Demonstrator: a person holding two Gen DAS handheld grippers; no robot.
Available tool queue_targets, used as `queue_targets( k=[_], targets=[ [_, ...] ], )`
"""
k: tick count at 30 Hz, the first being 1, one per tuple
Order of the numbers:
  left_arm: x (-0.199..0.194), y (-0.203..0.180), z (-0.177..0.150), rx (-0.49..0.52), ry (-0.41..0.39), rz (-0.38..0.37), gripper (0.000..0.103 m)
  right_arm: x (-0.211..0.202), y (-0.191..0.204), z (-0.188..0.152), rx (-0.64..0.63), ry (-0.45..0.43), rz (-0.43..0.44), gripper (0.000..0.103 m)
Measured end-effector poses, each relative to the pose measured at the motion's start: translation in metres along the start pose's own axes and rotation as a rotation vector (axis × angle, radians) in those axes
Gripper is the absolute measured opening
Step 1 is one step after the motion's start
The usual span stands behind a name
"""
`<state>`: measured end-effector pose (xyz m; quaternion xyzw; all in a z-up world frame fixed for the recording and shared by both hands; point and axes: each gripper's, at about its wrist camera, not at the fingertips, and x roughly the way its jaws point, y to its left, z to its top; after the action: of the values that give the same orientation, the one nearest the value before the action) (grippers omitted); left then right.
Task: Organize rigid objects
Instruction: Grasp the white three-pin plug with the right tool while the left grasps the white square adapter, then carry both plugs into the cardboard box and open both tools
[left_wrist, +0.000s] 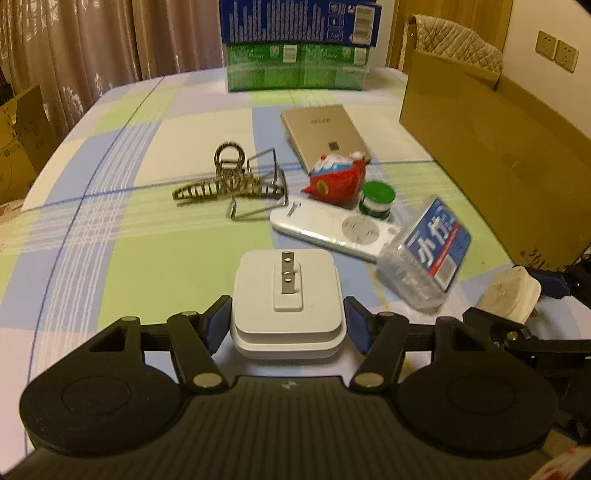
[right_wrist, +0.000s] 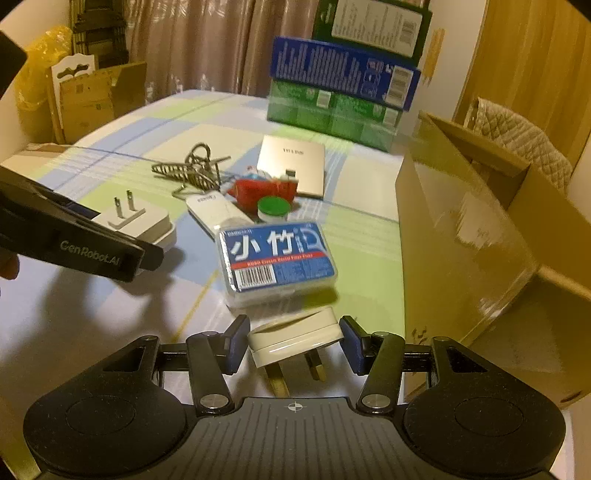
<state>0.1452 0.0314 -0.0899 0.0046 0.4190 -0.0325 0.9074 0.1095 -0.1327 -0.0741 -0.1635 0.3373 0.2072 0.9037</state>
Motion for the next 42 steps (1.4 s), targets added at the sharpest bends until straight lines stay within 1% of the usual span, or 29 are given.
queue_targets(
  k=[4,7,10,14,16,18,20,22,25,28,31,36,39,40,41,42],
  targets=[
    [-0.021,-0.004,0.010,0.000,-0.032,-0.010,0.060,-0.019,0.001,0.008,-0.002,-0.039,0.002,0.050],
    [-0.040,-0.008,0.022,0.003,-0.063,-0.016,0.060,-0.039,0.000,0.019,-0.005,-0.088,0.000,0.050],
    [-0.059,-0.017,0.039,0.011,-0.098,-0.035,0.060,-0.062,-0.010,0.033,0.001,-0.147,-0.024,0.050],
    [-0.083,-0.043,0.065,0.051,-0.156,-0.085,0.060,-0.094,-0.042,0.052,0.017,-0.220,-0.084,0.050],
    [-0.090,-0.062,0.078,0.075,-0.180,-0.121,0.060,-0.103,-0.067,0.061,0.042,-0.231,-0.116,0.050],
    [-0.094,-0.083,0.092,0.093,-0.192,-0.170,0.060,-0.107,-0.095,0.066,0.076,-0.218,-0.145,0.050],
    [-0.092,-0.104,0.103,0.092,-0.194,-0.228,0.060,-0.108,-0.125,0.067,0.136,-0.182,-0.165,0.050],
    [-0.087,-0.128,0.112,0.114,-0.193,-0.262,0.060,-0.108,-0.153,0.066,0.202,-0.161,-0.171,0.050],
    [-0.079,-0.159,0.119,0.142,-0.187,-0.306,0.060,-0.104,-0.185,0.060,0.245,-0.145,-0.187,0.050],
    [-0.069,-0.184,0.119,0.182,-0.171,-0.324,0.060,-0.100,-0.207,0.048,0.285,-0.126,-0.189,0.050],
    [-0.057,-0.200,0.118,0.207,-0.147,-0.329,0.060,-0.097,-0.226,0.039,0.337,-0.106,-0.175,0.050],
    [-0.046,-0.212,0.111,0.229,-0.123,-0.333,0.060,-0.096,-0.241,0.027,0.372,-0.097,-0.171,0.050],
    [-0.040,-0.215,0.110,0.227,-0.113,-0.331,0.060,-0.091,-0.243,0.025,0.386,-0.088,-0.161,0.050],
    [-0.039,-0.214,0.111,0.217,-0.114,-0.327,0.064,-0.090,-0.244,0.024,0.392,-0.085,-0.158,0.050],
    [-0.040,-0.212,0.111,0.208,-0.120,-0.319,0.070,-0.089,-0.243,0.024,0.398,-0.083,-0.156,0.050],
    [-0.041,-0.210,0.111,0.204,-0.130,-0.313,0.070,-0.087,-0.243,0.024,0.402,-0.083,-0.155,0.050]
  ],
)
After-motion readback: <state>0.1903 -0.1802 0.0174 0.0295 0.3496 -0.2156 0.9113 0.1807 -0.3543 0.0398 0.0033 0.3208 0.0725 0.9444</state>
